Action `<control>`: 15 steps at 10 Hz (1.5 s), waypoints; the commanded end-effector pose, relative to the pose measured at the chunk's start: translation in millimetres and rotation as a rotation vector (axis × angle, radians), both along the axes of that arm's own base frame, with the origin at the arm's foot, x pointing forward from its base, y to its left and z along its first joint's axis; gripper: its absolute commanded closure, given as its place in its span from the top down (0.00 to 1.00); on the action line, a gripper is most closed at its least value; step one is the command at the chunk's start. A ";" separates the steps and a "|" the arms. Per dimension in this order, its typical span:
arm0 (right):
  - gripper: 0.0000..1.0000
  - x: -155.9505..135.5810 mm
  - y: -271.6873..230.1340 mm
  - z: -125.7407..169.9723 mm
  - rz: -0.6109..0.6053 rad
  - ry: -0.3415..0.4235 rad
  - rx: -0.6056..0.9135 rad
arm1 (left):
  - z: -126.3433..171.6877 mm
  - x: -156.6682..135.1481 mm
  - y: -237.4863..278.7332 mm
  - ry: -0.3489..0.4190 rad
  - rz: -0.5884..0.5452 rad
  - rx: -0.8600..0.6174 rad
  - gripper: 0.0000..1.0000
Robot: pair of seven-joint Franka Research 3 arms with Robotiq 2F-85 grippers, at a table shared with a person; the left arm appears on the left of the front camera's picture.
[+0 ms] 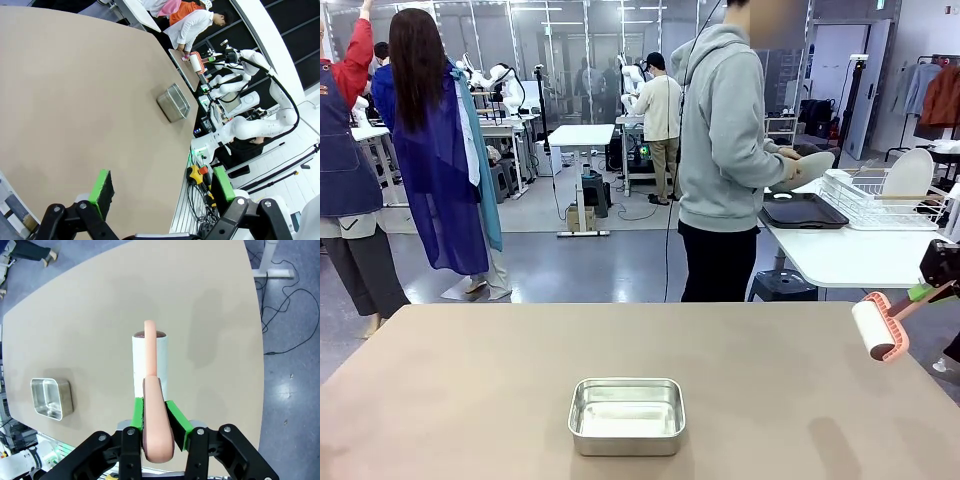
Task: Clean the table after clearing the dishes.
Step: Place the Lint Roller back on top of the Airtight Container.
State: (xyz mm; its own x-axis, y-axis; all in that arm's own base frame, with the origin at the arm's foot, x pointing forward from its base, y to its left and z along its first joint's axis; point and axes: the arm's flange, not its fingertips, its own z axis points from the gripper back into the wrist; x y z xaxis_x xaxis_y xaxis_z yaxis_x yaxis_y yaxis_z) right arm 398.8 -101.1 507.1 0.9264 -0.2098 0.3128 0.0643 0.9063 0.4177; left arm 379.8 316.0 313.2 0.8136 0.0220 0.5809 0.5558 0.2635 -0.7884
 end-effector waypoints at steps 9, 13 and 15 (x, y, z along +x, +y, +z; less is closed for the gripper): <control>0.23 22.8 273.1 161.6 0.895 -0.452 -0.502 | 4.5 -5.5 -3.2 0.007 0.005 0.003 1.00; 0.23 -4.4 411.1 124.9 1.385 -0.429 -0.528 | 4.5 -5.5 -3.2 0.007 0.005 0.003 1.00; 0.23 -9.7 446.0 103.4 1.468 -0.335 -0.547 | 4.5 -5.5 -3.2 0.007 0.005 0.003 1.00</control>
